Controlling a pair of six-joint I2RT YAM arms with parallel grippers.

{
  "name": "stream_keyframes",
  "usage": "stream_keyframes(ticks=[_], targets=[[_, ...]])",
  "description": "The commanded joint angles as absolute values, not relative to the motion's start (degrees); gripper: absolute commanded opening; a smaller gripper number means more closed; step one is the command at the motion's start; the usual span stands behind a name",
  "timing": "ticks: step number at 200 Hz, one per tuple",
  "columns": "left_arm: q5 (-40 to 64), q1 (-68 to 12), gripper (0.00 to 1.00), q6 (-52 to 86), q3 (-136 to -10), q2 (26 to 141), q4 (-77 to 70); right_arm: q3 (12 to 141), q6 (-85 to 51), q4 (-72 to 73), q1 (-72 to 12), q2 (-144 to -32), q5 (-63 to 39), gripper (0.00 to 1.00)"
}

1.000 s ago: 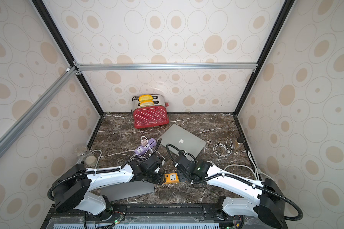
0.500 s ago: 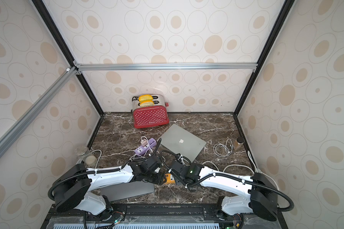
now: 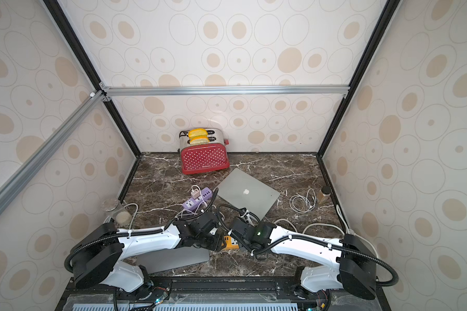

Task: Unplug the laptop charger
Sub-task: Remove the plug from the socket.

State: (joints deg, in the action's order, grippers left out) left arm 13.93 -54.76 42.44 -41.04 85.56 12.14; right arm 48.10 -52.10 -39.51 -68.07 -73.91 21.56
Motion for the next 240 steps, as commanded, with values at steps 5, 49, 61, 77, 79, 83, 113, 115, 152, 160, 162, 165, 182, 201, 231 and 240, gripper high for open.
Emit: stream_keyframes(ticks=[5, 49, 61, 77, 79, 83, 113, 115, 152, 160, 162, 165, 182, 201, 231, 240], targets=[[11.0, -55.1, 0.51, 42.4, -38.0, 87.5, 15.4, 48.9, -54.4, -41.0, -68.4, -75.5, 21.9, 0.52], [11.2, -55.2, 0.51, 42.5, -37.3, 87.4, 14.7, 46.7, -55.8, -39.8, -68.5, -74.7, 21.5, 0.52], [11.2, -55.2, 0.51, 42.5, -37.4, 87.5, 14.7, 46.5, -55.8, -39.5, -68.5, -74.4, 21.4, 0.48], [11.2, -55.2, 0.51, 42.6, -37.3, 87.6, 14.6, 46.6, -55.7, -39.5, -68.5, -74.7, 21.4, 0.46], [11.2, -55.2, 0.51, 42.6, -37.3, 87.7, 14.6, 46.7, -55.6, -39.6, -68.5, -74.8, 21.3, 0.46], [11.1, -55.2, 0.51, 42.6, -37.3, 87.7, 14.5, 46.7, -55.6, -39.6, -68.5, -74.9, 21.2, 0.46], [11.1, -55.2, 0.51, 42.7, -37.4, 88.0, 14.3, 47.0, -55.5, -39.2, -68.5, -76.1, 20.7, 0.33], [11.1, -55.2, 0.51, 42.8, -37.4, 88.0, 14.2, 47.1, -55.4, -39.1, -68.4, -76.2, 20.7, 0.33], [10.8, -55.2, 0.51, 43.1, -37.0, 88.7, 14.4, 47.9, -55.2, -39.4, -68.5, -76.2, 21.2, 0.31], [10.5, -55.2, 0.51, 43.2, -36.9, 89.1, 14.7, 48.2, -55.2, -39.6, -68.5, -76.1, 21.4, 0.30], [10.4, -55.2, 0.51, 43.2, -37.0, 89.2, 14.8, 48.2, -55.2, -39.6, -68.5, -76.1, 21.4, 0.30], [10.2, -55.2, 0.51, 43.3, -37.0, 89.3, 14.9, 48.2, -55.2, -39.6, -68.5, -76.0, 21.5, 0.30], [9.9, -55.2, 0.51, 43.4, -37.0, 89.9, 15.1, 48.5, -55.0, -40.0, -68.5, -75.6, 21.5, 0.30], [9.7, -55.2, 0.51, 43.7, -37.0, 90.3, 15.1, 49.1, -55.0, -40.6, -68.5, -75.2, 21.8, 0.30], [9.5, -55.2, 0.51, 43.7, -37.2, 90.9, 15.1, 49.9, -54.8, -41.8, -68.5, -74.3, 22.3, 0.30], [9.5, -55.2, 0.51, 43.8, -37.2, 91.0, 15.1, 50.1, -54.8, -42.2, -68.5, -74.1, 22.4, 0.30]])
